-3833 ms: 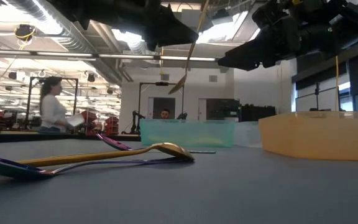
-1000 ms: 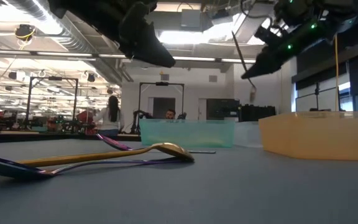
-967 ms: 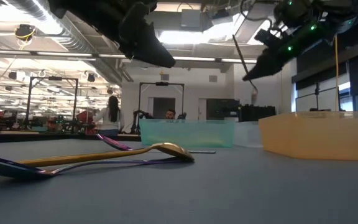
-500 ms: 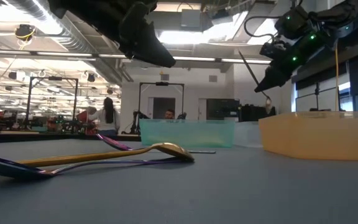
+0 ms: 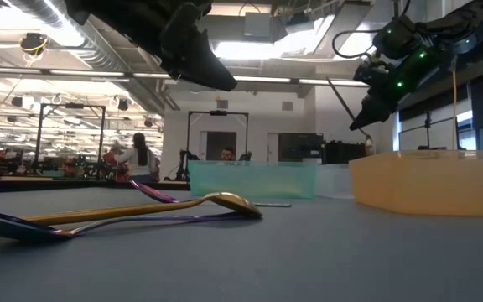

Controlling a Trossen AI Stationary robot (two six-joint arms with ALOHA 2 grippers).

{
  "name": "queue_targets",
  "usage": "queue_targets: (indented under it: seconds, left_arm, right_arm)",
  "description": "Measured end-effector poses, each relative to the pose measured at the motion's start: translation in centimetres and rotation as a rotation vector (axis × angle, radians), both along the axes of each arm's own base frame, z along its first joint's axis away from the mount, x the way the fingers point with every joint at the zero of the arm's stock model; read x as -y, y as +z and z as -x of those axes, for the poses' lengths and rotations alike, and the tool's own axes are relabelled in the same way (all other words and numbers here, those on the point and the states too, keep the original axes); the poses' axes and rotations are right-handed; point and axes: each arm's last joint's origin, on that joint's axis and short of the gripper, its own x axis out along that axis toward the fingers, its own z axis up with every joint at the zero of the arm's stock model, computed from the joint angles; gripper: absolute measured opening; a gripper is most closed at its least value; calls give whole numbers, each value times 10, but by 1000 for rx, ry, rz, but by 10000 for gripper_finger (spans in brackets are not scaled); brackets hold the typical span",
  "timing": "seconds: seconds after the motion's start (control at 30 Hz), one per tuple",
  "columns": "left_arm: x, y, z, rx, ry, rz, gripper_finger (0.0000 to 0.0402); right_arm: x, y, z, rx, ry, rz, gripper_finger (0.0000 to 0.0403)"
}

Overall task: Sort silverware by color (type)
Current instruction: Put the gold spoon into the transparent bin

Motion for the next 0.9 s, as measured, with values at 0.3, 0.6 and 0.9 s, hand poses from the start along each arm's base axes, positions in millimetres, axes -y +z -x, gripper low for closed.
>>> queue_targets:
  seconds: [0.3,0.6,0.9]
  left_arm:
    - [0,0,0,0,0,0,119]
    - [0,0,0,0,0,0,119]
    - [0,0,0,-2,-5,2,119]
  right_arm:
    - [3,-8,-4,-41,9,-16,7]
    - [6,-12,-5,-70,-7,-18,7]
    - [13,-21,-5,-91,-15,-58,7]
